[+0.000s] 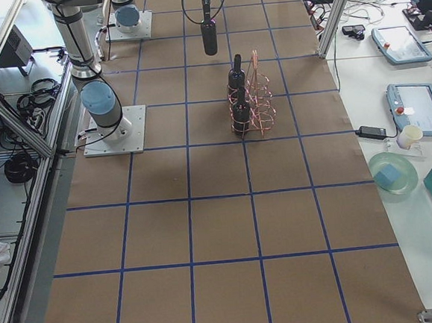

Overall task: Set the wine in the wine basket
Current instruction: 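Lift the bottle and carry it over the wine rack with the right gripper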

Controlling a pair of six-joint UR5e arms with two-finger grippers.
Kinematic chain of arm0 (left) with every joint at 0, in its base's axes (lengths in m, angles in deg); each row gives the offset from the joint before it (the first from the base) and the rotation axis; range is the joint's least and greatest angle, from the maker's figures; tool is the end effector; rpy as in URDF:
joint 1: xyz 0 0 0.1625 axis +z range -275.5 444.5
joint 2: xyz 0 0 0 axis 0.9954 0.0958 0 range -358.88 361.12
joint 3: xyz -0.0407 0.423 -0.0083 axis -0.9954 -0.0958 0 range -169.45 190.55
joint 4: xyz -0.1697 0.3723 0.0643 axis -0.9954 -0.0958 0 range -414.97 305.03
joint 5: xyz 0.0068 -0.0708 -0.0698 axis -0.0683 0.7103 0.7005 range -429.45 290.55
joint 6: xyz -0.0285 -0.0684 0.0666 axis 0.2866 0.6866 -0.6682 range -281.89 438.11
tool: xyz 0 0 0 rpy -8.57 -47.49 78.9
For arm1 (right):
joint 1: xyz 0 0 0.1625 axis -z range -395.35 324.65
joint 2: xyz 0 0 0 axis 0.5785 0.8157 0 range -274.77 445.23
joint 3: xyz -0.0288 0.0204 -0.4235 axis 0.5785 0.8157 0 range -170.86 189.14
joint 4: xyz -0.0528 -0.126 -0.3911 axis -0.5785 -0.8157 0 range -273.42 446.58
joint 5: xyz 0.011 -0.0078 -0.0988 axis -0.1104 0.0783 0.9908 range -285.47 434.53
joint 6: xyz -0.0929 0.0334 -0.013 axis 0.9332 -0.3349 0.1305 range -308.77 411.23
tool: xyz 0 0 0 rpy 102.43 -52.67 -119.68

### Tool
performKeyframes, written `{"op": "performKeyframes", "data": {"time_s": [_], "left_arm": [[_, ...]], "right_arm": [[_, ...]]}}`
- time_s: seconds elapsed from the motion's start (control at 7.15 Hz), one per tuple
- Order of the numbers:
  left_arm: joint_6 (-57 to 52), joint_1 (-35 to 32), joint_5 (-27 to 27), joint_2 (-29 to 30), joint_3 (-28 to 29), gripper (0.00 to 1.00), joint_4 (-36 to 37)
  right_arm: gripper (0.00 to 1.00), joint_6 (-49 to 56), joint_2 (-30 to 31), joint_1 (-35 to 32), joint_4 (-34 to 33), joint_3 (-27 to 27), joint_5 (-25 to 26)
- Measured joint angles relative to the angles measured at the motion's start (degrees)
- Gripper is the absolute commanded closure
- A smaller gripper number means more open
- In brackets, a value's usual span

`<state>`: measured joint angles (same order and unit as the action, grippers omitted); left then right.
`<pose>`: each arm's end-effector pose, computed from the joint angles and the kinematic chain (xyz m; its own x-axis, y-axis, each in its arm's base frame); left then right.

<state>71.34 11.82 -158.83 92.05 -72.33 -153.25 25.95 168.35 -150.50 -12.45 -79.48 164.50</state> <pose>0.0184 -0.5104 0.5265 -0.9829 -0.1835 0.0150 -0.1829 0.9825 0.0350 0.3533 -0.4385 0.4537 -0.9996 0.0015 -0.0269 0.0030 0.9984 -0.0557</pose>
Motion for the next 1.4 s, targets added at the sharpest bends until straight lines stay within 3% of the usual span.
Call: {"op": "performKeyframes", "data": {"time_s": [0.28, 0.56, 0.98, 1.4], "left_arm": [[0.0, -0.2, 0.1, 0.1, 0.0, 0.00, 0.1], [0.5, -1.6, 0.2, 0.4, 0.0, 0.00, 0.4], [4.0, -6.4, 0.3, 0.3, 0.1, 0.00, 0.7], [4.7, -8.4, 0.9, 0.4, 0.2, 0.00, 1.4]], "right_arm": [[1.00, 12.4, 8.3, 9.1, 9.1, 0.9, 2.7], [1.00, 27.3, 12.9, 21.0, 16.3, 3.2, 4.6], [1.00, 41.9, 12.9, 36.0, 18.2, 5.2, 1.9], [1.00, 42.6, 7.1, 38.6, 14.4, 7.8, -1.3]]}}
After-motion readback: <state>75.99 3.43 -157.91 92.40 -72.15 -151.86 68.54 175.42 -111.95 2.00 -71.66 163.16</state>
